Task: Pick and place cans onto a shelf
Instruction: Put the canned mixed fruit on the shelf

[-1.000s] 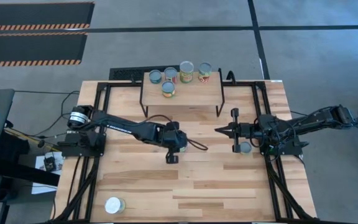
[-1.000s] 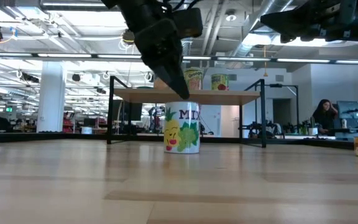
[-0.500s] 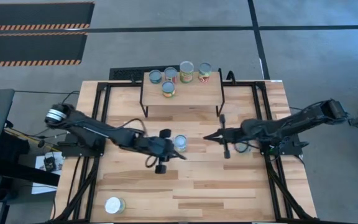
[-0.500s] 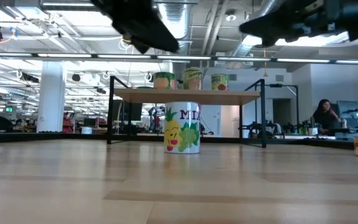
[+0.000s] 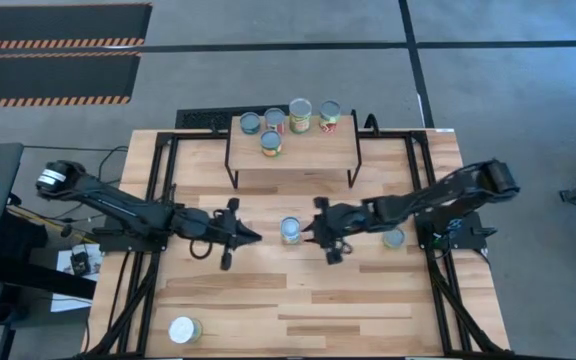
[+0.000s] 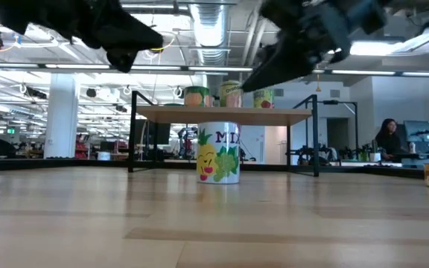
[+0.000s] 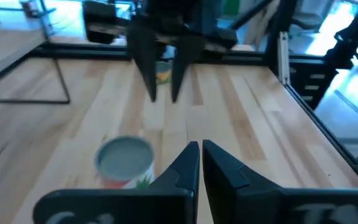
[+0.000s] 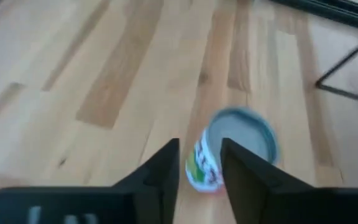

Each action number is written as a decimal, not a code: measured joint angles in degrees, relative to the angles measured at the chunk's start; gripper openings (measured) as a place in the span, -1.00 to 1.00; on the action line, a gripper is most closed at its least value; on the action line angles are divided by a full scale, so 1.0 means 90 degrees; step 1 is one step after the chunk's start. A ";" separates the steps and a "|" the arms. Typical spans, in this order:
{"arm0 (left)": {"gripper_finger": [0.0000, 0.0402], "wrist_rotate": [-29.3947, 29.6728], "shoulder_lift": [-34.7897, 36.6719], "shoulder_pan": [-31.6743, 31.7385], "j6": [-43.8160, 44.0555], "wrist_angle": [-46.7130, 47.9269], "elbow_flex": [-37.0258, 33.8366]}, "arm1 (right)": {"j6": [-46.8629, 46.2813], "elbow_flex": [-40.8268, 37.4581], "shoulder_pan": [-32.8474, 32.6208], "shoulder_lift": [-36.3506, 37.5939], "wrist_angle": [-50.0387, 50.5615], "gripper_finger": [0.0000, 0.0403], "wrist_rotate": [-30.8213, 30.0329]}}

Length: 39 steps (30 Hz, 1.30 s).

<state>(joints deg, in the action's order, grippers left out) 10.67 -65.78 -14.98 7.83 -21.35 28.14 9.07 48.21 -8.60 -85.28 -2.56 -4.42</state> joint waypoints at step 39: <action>-0.96 0.0613 0.0422 -0.0068 -0.0333 -0.0910 -0.0884 | -0.0090 0.2013 -0.0098 -0.0303 0.2495 -0.97 -0.0608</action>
<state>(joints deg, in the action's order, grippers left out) 16.19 -61.98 -15.59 4.83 -29.53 20.18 8.26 66.32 -9.49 -88.01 19.90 -9.89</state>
